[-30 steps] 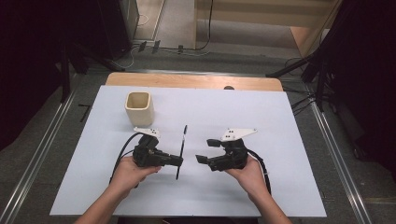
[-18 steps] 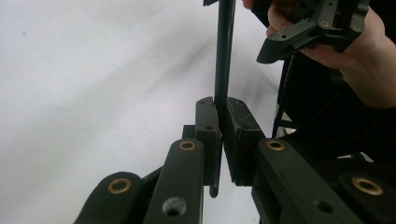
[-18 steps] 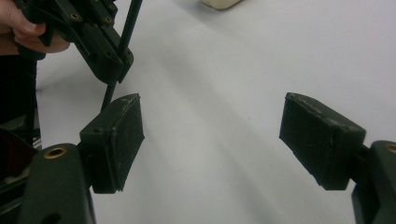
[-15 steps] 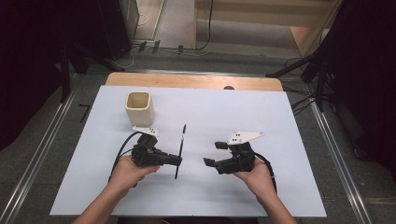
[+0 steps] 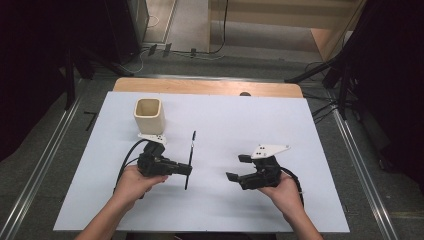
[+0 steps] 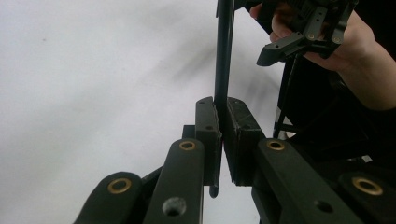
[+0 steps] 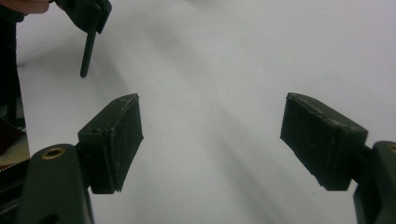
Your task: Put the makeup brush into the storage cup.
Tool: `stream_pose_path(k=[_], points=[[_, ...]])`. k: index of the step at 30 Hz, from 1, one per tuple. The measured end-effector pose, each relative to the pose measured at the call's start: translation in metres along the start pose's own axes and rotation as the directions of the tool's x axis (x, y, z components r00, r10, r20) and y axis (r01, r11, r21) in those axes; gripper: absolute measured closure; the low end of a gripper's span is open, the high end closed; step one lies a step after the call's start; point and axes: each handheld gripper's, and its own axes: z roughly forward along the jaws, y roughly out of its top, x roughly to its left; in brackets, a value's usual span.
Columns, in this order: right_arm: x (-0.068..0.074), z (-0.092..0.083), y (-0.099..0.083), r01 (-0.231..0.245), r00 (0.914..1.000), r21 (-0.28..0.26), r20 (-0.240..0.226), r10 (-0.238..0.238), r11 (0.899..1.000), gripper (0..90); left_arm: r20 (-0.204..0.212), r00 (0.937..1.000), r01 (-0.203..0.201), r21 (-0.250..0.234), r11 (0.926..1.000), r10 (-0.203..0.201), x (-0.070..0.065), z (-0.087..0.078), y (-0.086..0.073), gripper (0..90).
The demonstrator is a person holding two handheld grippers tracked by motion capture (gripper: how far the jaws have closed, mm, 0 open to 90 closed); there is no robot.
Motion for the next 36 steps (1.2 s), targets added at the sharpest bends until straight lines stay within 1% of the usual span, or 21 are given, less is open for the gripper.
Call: stream_pose_path(k=[8, 10, 11, 24, 25, 26, 29, 31, 33, 36], points=[[-0.003, -0.007, -0.007, 0.0, 0.9999, 0.008, 0.011, 0.0, 1.0, 21.7, -0.003, 1.0, -0.005, -0.014, 0.9999, 0.005, 0.002, -0.009, 0.001, 85.0], [-0.004, -0.009, -0.009, 0.0, 0.9999, 0.013, 0.012, 0.0, 1.0, 21.7, -0.011, 0.9999, -0.006, -0.013, 0.9999, 0.006, 0.003, -0.013, 0.001, 85.0], [-0.004, -0.009, -0.01, -0.007, 0.9999, 0.013, 0.013, 0.007, 1.0, 21.7, -0.019, 0.9998, -0.008, -0.014, 0.9999, 0.008, 0.003, -0.015, 0.001, 84.9], [-0.008, -0.016, -0.019, -0.004, 0.9996, 0.029, 0.028, 0.003, 1.0, 21.7, -0.039, 0.9992, 0.0, -0.044, 0.999, -0.002, 0.01, -0.035, 0.0, 85.0], [-0.008, -0.016, -0.019, -0.002, 0.9996, 0.027, 0.028, 0.001, 1.0, 21.7, -0.047, 0.9989, 0.001, -0.043, 0.9991, -0.003, 0.011, -0.037, 0.0, 84.9], [-0.009, -0.017, -0.02, 0.001, 0.9995, 0.028, 0.031, -0.001, 1.0, 21.7, -0.046, 0.9989, 0.005, -0.05, 0.9987, -0.008, 0.011, -0.038, -0.001, 84.9], [-0.009, -0.019, -0.022, -0.009, 0.9994, 0.031, 0.033, 0.008, 0.999, 21.7, -0.06, 0.9982, 0.002, -0.049, 0.9988, -0.005, 0.014, -0.043, -0.001, 84.9], [-0.01, -0.02, -0.023, -0.004, 0.9993, 0.028, 0.036, 0.003, 1.0, 21.7, -0.068, 0.9976, 0.005, -0.055, 0.9985, -0.009, 0.016, -0.047, -0.002, 84.9], [-0.011, -0.021, -0.024, -0.008, 0.9992, 0.03, 0.04, 0.007, 1.0, 21.7, -0.077, 0.997, 0.005, -0.055, 0.9985, -0.009, 0.017, -0.051, -0.002, 84.9], [-0.011, -0.021, -0.025, -0.005, 0.9993, 0.031, 0.038, 0.004, 1.0, 21.7, -0.088, 0.9961, 0.007, -0.065, 0.9978, -0.013, 0.019, -0.057, -0.003, 85.0]])
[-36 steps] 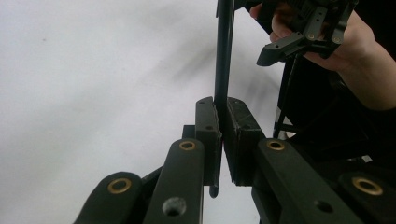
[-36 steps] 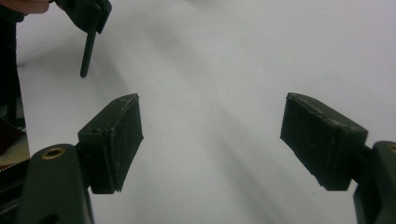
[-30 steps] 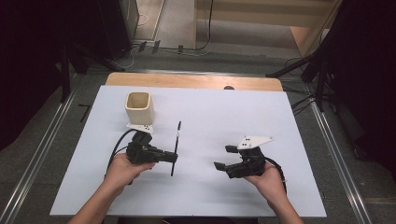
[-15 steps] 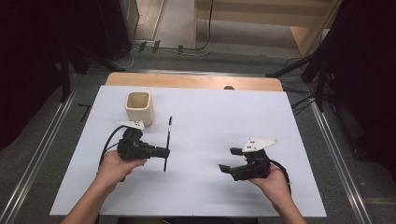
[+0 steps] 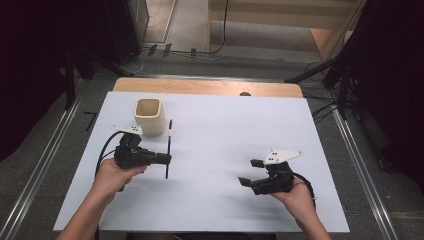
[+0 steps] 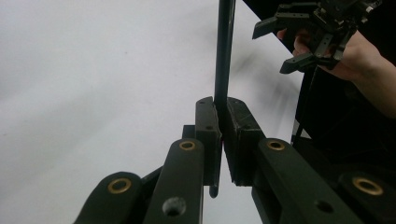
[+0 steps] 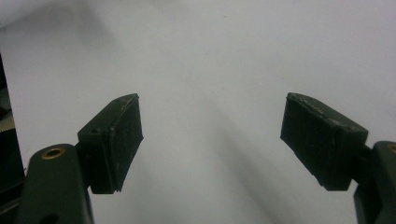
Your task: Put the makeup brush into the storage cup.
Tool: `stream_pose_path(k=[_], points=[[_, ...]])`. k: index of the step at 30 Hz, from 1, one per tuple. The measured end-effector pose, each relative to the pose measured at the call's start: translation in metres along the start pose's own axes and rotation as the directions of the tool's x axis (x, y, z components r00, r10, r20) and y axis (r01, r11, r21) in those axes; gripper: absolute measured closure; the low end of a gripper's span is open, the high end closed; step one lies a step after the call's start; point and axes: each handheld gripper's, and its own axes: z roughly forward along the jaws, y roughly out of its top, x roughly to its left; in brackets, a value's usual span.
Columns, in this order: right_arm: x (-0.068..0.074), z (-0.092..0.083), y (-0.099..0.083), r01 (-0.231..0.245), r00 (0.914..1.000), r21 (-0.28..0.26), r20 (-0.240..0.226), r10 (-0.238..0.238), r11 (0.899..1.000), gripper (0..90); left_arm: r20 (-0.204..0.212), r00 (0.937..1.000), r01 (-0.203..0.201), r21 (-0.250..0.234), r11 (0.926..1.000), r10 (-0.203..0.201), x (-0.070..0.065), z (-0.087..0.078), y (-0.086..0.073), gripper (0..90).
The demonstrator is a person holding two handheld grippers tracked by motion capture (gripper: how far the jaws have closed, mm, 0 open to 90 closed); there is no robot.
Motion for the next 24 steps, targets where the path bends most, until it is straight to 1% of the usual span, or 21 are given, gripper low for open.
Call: stream_pose_path(k=[4, 7, 9, 10, 11, 12, 15, 17, 21, 24], points=[[0.0, 0.0, -0.001, 0.006, 1.0, 0.0, -0.005, -0.006, 1.0, 21.3, -0.011, 0.9999, -0.003, -0.003, 1.0, 0.003, 0.003, -0.006, -0.001, 84.9], [0.0, -0.001, -0.001, 0.004, 1.0, 0.004, -0.004, -0.004, 1.0, 21.3, -0.013, 0.9999, 0.009, -0.016, 0.9998, -0.009, 0.006, -0.01, -0.002, 84.9], [-0.001, -0.001, -0.002, 0.003, 1.0, 0.003, -0.003, -0.003, 1.0, 21.3, -0.023, 0.9997, 0.007, -0.012, 0.9999, -0.008, 0.007, -0.013, -0.002, 84.9], [-0.001, -0.001, -0.002, 0.003, 1.0, 0.003, -0.003, -0.003, 1.0, 21.3, -0.018, 0.9998, 0.009, -0.014, 0.9999, -0.01, 0.008, -0.014, -0.002, 84.9], [-0.001, -0.001, -0.002, 0.005, 1.0, 0.002, -0.002, -0.005, 1.0, 21.3, -0.023, 0.9997, 0.012, -0.014, 0.9998, -0.013, 0.008, -0.015, -0.002, 84.9], [-0.001, -0.001, -0.002, 0.002, 1.0, 0.002, -0.004, -0.002, 1.0, 21.3, -0.021, 0.9997, 0.013, -0.018, 0.9998, -0.013, 0.009, -0.016, -0.003, 84.9], [-0.002, 0.0, -0.002, 0.003, 1.0, 0.001, -0.005, -0.003, 1.0, 21.4, -0.034, 0.9994, 0.008, -0.014, 0.9999, -0.008, 0.01, -0.019, -0.002, 84.9], [-0.003, 0.0, -0.002, 0.003, 1.0, 0.002, -0.007, -0.003, 1.0, 21.3, -0.039, 0.9992, 0.008, -0.02, 0.9998, -0.008, 0.011, -0.023, -0.003, 84.9], [-0.003, 0.001, -0.003, 0.001, 1.0, 0.002, -0.005, -0.001, 1.0, 21.4, -0.042, 0.9989, 0.018, -0.03, 0.9994, -0.019, 0.015, -0.028, -0.003, 84.9], [-0.004, 0.001, -0.003, 0.002, 0.9999, 0.003, -0.01, -0.002, 1.0, 21.4, -0.051, 0.9985, 0.021, -0.03, 0.9993, -0.023, 0.018, -0.032, -0.004, 84.9]])
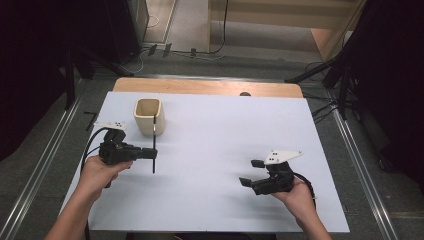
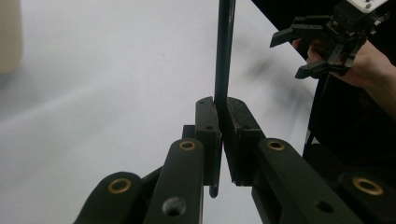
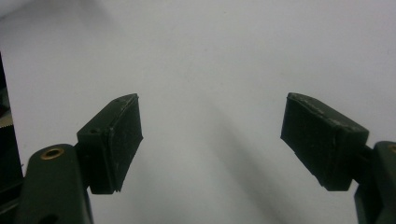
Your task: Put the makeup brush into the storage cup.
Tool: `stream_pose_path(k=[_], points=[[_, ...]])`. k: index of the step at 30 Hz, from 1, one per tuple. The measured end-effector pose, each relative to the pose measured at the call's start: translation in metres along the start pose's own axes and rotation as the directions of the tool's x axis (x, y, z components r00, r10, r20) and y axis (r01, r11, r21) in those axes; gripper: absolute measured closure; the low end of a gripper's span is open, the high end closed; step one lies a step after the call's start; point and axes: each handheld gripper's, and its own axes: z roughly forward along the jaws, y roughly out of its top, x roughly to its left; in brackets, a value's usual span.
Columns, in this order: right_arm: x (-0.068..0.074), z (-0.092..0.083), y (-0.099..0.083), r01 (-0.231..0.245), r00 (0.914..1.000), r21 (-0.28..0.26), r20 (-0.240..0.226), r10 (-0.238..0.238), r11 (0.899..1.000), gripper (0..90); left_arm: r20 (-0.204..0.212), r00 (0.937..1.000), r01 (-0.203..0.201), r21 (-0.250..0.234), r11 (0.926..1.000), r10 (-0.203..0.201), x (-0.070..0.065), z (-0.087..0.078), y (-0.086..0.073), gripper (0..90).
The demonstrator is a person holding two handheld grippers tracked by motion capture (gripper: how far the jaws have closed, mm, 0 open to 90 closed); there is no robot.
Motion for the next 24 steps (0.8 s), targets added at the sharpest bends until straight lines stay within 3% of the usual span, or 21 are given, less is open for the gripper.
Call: stream_pose_path(k=[13, 24], points=[[0.0, 0.001, 0.0, 0.003, 1.0, 0.005, -0.006, -0.003, 1.0, 21.4, -0.022, 0.9997, 0.007, -0.016, 0.9998, -0.007, 0.016, -0.007, 0.01, 84.9], [-0.001, 0.0, -0.001, -0.007, 1.0, -0.004, -0.003, 0.007, 1.0, 21.4, -0.042, 0.9989, 0.02, -0.025, 0.9995, -0.021, 0.028, -0.012, 0.035, 84.9]])
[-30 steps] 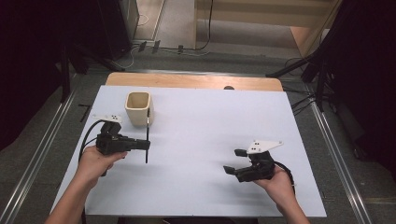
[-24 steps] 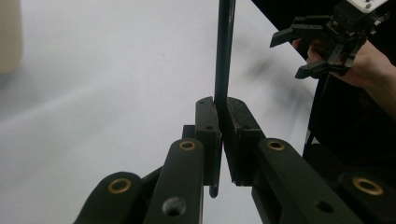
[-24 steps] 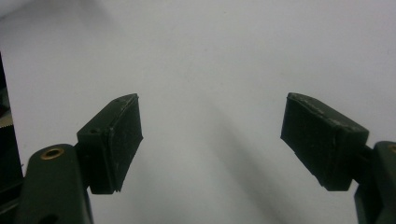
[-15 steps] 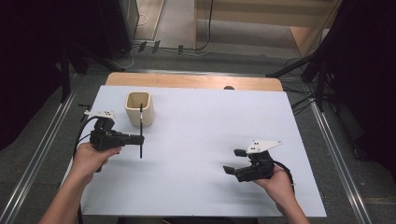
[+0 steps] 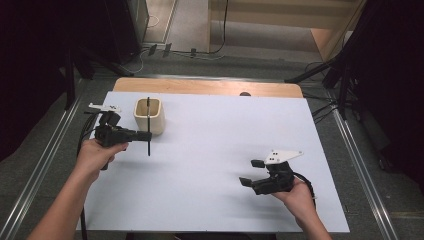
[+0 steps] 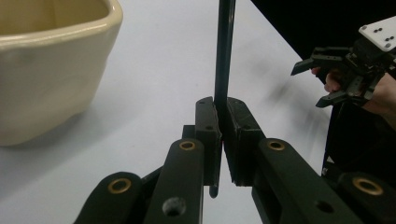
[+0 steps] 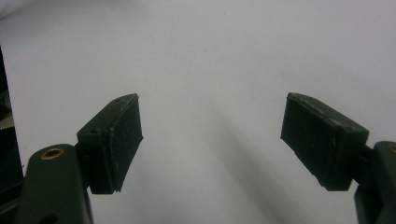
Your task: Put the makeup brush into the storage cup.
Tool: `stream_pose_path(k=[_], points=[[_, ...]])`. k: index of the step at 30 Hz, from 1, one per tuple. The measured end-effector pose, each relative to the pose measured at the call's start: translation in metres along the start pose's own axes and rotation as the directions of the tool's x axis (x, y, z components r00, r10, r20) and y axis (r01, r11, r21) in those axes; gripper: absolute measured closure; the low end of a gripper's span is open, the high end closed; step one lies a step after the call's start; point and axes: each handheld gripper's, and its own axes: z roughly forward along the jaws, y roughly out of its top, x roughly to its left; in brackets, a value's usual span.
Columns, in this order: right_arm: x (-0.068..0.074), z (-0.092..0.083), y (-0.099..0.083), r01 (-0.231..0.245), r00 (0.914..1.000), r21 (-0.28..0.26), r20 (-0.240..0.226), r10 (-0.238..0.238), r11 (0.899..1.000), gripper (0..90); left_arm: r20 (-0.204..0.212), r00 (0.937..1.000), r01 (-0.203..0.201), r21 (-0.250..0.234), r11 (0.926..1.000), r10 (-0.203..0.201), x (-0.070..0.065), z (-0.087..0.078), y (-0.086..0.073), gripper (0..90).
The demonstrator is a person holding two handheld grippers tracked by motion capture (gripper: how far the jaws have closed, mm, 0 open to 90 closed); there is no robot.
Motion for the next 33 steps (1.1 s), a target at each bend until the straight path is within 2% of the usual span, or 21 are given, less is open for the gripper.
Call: stream_pose_path(k=[13, 19, 26, 33], points=[[0.0, 0.001, 0.0, -0.003, 1.0, 0.003, -0.004, 0.003, 1.0, 21.4, -0.02, 0.9995, -0.023, -0.022, 0.9995, 0.022, 0.006, -0.007, 0.023, 84.9], [0.0, 0.0, 0.0, -0.005, 1.0, 0.003, -0.004, 0.005, 1.0, 21.4, -0.002, 0.9998, -0.02, -0.056, 0.9982, 0.02, 0.007, -0.013, 0.035, 84.9], [0.0, 0.001, 0.0, -0.013, 0.9999, 0.008, -0.006, 0.013, 1.0, 21.4, -0.04, 0.9989, -0.029, -0.084, 0.9961, 0.026, 0.009, -0.025, 0.053, 84.9], [0.001, 0.001, 0.0, -0.009, 0.9999, 0.002, -0.006, 0.009, 1.0, 21.4, -0.083, 0.9962, -0.037, -0.111, 0.9932, 0.028, 0.009, -0.027, 0.069, 84.9]])
